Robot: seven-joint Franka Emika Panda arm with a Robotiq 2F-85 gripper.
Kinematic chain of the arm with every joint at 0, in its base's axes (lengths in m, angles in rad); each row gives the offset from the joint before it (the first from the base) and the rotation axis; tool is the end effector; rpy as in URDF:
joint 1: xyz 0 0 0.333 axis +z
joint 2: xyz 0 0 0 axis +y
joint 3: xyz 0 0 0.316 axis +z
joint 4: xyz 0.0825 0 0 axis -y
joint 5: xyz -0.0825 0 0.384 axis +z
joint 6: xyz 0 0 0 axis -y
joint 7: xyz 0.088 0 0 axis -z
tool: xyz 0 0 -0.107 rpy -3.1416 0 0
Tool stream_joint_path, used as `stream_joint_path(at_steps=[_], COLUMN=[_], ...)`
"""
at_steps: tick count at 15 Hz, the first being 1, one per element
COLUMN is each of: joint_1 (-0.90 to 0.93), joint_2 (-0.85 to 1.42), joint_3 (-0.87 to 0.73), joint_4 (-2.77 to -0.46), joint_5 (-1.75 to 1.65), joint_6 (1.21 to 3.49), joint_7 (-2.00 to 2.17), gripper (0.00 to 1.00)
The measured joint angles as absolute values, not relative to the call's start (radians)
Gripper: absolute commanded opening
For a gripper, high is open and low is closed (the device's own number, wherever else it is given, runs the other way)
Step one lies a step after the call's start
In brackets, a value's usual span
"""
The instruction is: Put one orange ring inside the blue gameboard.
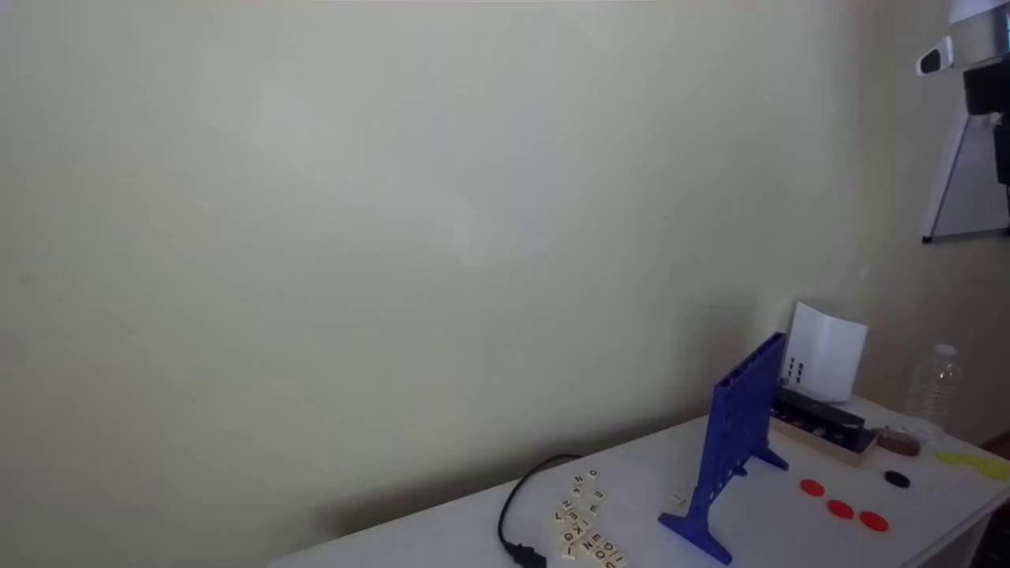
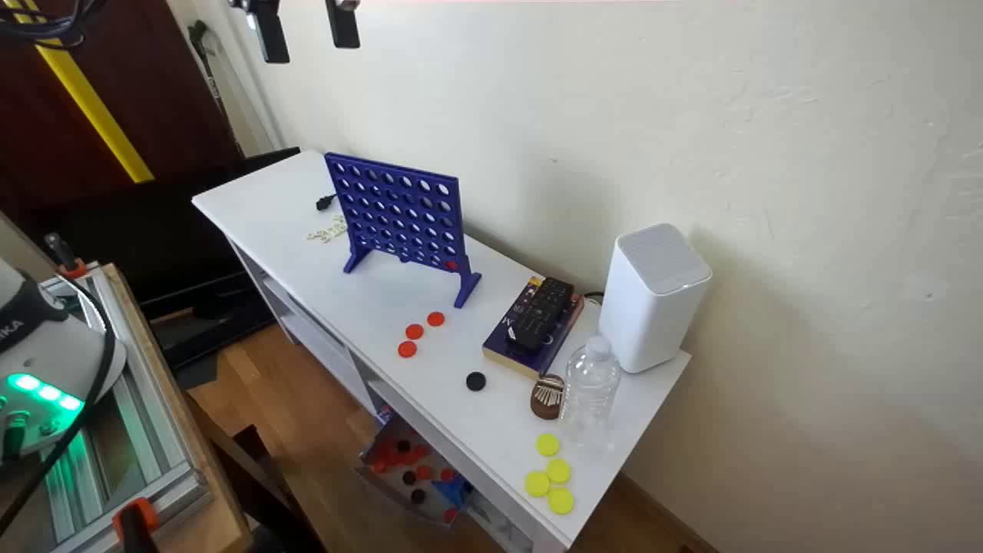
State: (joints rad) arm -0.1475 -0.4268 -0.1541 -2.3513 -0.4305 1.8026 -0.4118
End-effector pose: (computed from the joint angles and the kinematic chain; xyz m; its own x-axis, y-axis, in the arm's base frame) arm 0.3811 -0.1596 0.4851 0.9423 0.2101 -0.2606 0.2759 -0.9284 0.2488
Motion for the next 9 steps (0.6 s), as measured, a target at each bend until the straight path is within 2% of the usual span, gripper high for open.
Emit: stream_joint_path(at_steps=[9], joint_1=[-0.138], joint_2=[-0.423], joint_3=[-0.16], joint_4=[-2.37], joint_5=[-0.431], joint_6=[1.83], joint_7=[-0.415], gripper=[1.0])
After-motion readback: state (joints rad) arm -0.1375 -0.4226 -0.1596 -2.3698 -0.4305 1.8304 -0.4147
